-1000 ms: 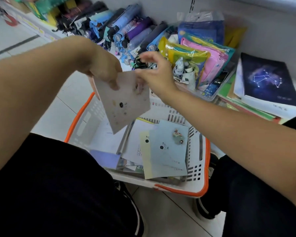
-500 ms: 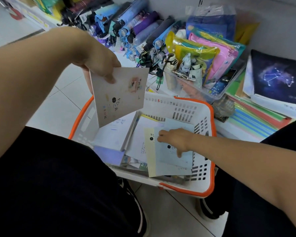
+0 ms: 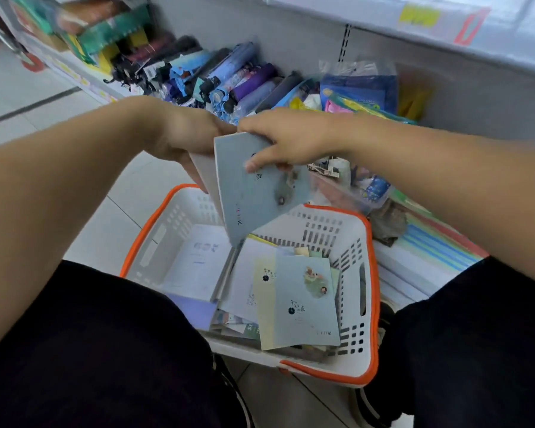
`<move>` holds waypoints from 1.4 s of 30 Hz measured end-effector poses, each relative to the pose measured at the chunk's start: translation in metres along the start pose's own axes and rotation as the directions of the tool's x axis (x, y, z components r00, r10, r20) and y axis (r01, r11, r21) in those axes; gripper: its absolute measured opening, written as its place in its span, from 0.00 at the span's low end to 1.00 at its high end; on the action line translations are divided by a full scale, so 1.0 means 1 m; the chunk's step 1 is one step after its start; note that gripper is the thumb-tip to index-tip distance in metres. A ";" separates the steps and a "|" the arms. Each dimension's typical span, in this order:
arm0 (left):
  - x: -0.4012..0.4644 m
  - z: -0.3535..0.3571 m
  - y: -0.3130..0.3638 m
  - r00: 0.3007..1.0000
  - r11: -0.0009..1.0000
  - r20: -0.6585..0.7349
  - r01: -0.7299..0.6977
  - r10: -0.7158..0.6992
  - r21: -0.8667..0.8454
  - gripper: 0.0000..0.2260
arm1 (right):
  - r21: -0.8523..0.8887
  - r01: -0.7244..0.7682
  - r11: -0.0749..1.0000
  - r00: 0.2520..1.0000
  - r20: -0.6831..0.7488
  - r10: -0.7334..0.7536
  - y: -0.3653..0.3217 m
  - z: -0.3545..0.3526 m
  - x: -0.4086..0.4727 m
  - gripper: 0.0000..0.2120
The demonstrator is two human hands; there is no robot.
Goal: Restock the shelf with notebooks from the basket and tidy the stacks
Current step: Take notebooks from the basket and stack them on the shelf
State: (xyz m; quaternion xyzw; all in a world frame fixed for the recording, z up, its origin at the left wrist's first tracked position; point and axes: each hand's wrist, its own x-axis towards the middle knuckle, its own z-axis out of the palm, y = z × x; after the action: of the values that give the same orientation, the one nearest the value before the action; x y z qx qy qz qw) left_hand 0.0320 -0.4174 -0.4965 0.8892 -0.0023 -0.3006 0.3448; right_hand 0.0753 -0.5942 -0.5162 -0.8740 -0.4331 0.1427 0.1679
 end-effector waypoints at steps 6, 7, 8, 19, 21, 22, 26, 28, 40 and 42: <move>-0.019 -0.004 0.028 0.992 0.928 -0.061 -0.124 0.110 -0.352 0.19 | -0.024 0.051 0.998 0.953 -0.298 -0.056 0.003 -0.035 -0.018 0.21; -0.021 -0.005 0.031 0.992 0.916 -0.035 -0.123 0.119 -0.382 0.23 | 0.000 0.055 0.999 0.942 -0.331 -0.052 0.003 -0.036 -0.020 0.23; -0.024 -0.005 0.033 0.990 0.911 -0.018 -0.134 0.138 -0.390 0.23 | 0.030 0.067 0.997 0.935 -0.351 -0.053 0.001 -0.038 -0.022 0.25; -0.036 -0.032 0.046 0.871 0.580 -0.409 -0.488 0.273 -0.652 0.16 | 0.150 -0.133 0.980 0.274 -0.944 0.182 0.009 -0.102 -0.046 0.21; -0.035 -0.037 0.058 0.827 0.512 -0.495 -0.556 0.266 -0.654 0.16 | 0.549 -0.070 0.833 0.438 -0.733 0.520 0.002 -0.113 -0.056 0.23; -0.033 -0.039 0.065 0.808 0.496 -0.526 -0.582 0.266 -0.644 0.16 | 0.737 -0.001 0.676 0.606 -0.537 0.587 -0.003 -0.114 -0.059 0.20; -0.021 -0.044 0.094 0.782 0.489 -0.560 -0.614 0.273 -0.619 0.15 | 0.882 0.207 0.423 0.803 -0.400 0.442 -0.012 -0.109 -0.061 0.08; -0.014 -0.048 0.110 0.772 0.456 -0.575 -0.629 0.271 -0.630 0.14 | 0.843 0.280 0.460 0.721 -0.501 0.478 -0.006 -0.113 -0.061 0.07; 0.028 -0.077 0.202 0.624 0.248 -0.699 -0.781 0.350 -0.573 0.16 | 0.739 0.574 0.354 0.418 -0.635 0.649 0.030 -0.193 -0.064 0.10; 0.031 -0.090 0.203 0.635 0.255 -0.674 -0.771 0.377 -0.584 0.16 | 0.756 0.602 0.256 0.411 -0.569 0.712 0.054 -0.237 -0.052 0.11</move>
State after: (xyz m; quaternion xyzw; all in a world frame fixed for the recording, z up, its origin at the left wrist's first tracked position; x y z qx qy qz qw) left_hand 0.1465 -0.5235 -0.3357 0.5750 -0.1199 0.0799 0.8053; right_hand 0.1771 -0.7072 -0.3197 -0.5021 -0.0320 -0.1187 0.8560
